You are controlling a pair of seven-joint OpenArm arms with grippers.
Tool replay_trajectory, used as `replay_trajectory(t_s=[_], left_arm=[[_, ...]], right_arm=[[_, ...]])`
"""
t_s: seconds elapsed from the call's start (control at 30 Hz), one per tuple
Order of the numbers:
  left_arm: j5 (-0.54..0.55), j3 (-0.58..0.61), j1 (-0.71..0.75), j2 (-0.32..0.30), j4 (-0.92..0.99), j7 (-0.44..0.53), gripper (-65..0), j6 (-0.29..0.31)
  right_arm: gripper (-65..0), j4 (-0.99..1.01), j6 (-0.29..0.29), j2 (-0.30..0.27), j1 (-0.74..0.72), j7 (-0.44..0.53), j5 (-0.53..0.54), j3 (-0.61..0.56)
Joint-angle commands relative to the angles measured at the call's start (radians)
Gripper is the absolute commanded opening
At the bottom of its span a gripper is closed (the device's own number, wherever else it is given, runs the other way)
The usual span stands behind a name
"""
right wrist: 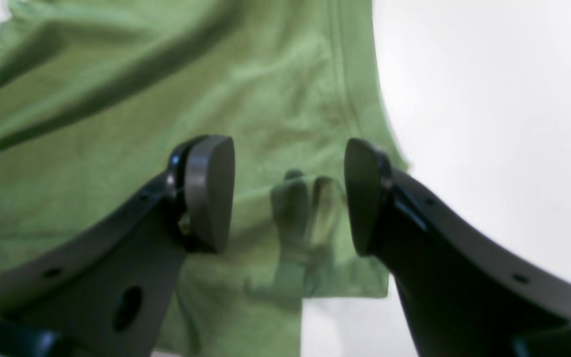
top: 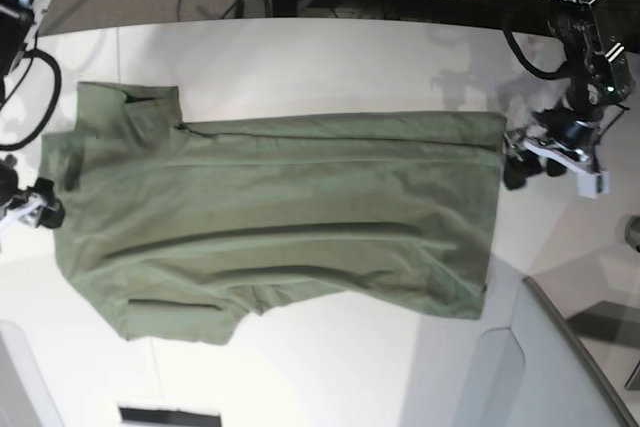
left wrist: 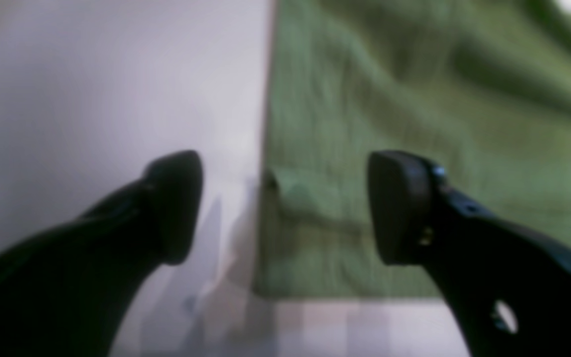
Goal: Layout the t-shirt on the table in an organized manner, then fold the t-shirt properly
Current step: 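Open both grippers and release the shirt edge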
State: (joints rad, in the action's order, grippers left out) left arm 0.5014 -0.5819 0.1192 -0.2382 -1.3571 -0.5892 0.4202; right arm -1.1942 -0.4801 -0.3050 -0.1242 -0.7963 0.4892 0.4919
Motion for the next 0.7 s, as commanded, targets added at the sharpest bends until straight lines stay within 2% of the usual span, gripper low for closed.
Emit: replay_trajectory(t_s=[0.0,0.1,0.2,0.33,0.53,0.67], left_arm=[[0.010,-0.034,-0.005,-0.025,-0.034,0.015,-13.3,0.007],[0.004,-0.069,0.058,-0.036,-0.098,0.015,-13.5,0.007],[0.001,-0.069,0.136,-0.060,-0.176,0.018,-13.5,0.007],[0.009,-0.082,0.201,-0.068,-0.219,0.019,-13.5,0.007],[0.010,-0.105,0.222,-0.039,-0.212,0.019,-13.5,0.007],[0.010,-0.106,0.236,-0.030,-0.198,0.019,-13.5,0.007]], right_arm=[[-32.3,-0.063,-0.013,0.002,0.022,-0.042,0.009,0.014],[-31.7,-0.191,-0.013,0.097,0.108,-0.163,0.007,0.138],[-31.5,-0.230,-0.018,0.148,0.182,-0.176,0.004,0.199],[-31.5,-0.194,-0.018,0.157,0.215,-0.174,0.003,0.205],[-31.5,-0.160,-0.019,0.160,0.254,-0.150,0.003,0.205],[-31.7,-0.129,-0.019,0.185,0.272,-0.147,0.003,0.207]])
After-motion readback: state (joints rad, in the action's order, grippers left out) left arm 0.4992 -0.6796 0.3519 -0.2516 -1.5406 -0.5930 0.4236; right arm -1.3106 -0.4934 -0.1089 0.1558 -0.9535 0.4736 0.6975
